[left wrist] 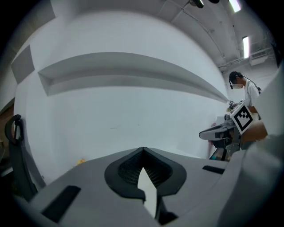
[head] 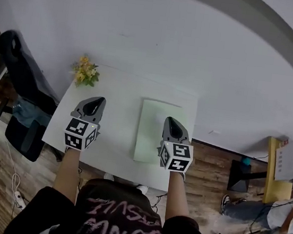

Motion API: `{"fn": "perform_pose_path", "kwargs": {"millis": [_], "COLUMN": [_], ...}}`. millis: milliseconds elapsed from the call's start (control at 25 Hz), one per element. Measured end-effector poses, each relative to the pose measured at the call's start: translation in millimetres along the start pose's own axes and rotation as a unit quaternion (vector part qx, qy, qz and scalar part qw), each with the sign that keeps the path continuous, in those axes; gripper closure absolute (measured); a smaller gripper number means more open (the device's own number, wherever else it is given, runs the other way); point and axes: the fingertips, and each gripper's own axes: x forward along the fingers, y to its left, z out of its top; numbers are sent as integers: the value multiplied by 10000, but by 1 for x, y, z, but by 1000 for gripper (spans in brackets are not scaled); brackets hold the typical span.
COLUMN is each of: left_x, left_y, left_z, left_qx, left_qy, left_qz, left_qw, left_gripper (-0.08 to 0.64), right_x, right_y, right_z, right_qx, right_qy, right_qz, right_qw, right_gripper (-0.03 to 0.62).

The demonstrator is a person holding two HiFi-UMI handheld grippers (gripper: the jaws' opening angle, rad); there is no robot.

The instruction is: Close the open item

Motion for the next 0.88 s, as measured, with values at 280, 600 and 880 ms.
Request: {"fn": "perform_pose_path", "kwargs": {"millis": [280, 600, 880], "left_x": [-38, -61, -65], "left_y": [37, 50, 52], "left_z": [7, 14, 24], "left_qx": [-136, -113, -87], "left_qy": [-153, -273, -351], "left_qz": [501, 773, 886], "left_qw": [9985, 9966, 9954], "left_gripper": [546, 546, 546], "right_x": [11, 15, 13], "right_y": [33, 45, 42], "right_z": [15, 32, 43], "right_qx": [-231, -389, -462], "right_qy": [-94, -203, -290], "right_qz": [230, 324, 353], "right_qw": [9994, 9985, 9979], "right_gripper": [566, 568, 568]}}
